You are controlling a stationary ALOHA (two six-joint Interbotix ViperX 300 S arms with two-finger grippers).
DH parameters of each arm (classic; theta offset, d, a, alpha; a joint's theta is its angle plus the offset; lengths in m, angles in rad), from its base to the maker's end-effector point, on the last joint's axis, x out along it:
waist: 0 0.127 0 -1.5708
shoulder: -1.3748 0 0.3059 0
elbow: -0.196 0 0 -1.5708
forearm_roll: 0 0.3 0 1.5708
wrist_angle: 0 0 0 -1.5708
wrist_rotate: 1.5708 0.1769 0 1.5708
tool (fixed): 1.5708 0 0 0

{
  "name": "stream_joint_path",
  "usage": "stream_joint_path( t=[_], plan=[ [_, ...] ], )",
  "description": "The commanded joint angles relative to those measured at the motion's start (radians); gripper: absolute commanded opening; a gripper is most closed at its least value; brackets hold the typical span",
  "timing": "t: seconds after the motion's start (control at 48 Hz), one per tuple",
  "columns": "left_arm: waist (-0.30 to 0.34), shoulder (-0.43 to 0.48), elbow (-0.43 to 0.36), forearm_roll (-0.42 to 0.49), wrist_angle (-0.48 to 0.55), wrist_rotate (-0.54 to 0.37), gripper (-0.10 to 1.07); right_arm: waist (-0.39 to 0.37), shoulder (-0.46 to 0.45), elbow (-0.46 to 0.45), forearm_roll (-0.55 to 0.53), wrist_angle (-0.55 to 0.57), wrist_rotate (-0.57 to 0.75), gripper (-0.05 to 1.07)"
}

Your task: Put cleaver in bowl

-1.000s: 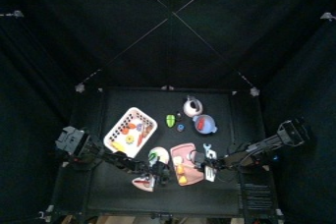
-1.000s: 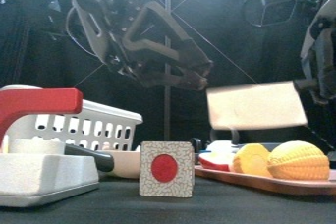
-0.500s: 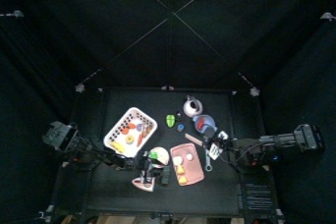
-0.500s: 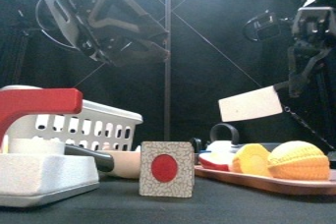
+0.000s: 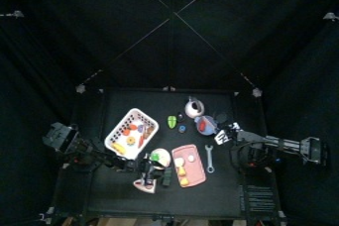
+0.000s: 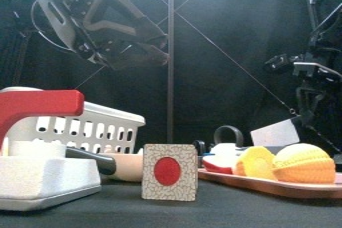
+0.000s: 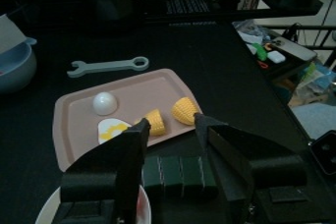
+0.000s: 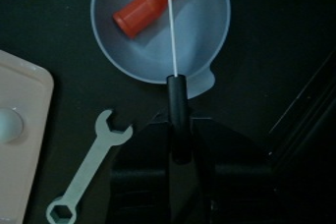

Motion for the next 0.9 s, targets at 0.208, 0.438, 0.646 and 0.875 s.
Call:
stream_joint_path(
  t=[0.208, 0.438, 0.646, 0.875],
  plan=[
    [-0.003, -0.009, -0.008, 0.000, -0.011, 0.002, 0.80, -0.031, -0.008, -0.003, -0.009, -0.046, 0.003, 0.60],
    [-0.002, -0.009, -0.006, 0.000, -0.011, 0.002, 0.80, -0.031, -0.009, 0.005, -0.006, -0.043, 0.005, 0.74],
    [-0.002, -0.008, -0.006, 0.000, -0.011, 0.002, 0.80, -0.031, -0.012, 0.003, -0.005, -0.041, 0.005, 0.79],
    [-0.002, -0.008, -0.002, 0.000, -0.011, 0.002, 0.80, -0.020, -0.028, -0.002, -0.009, -0.055, 0.005, 0.79]
  ],
)
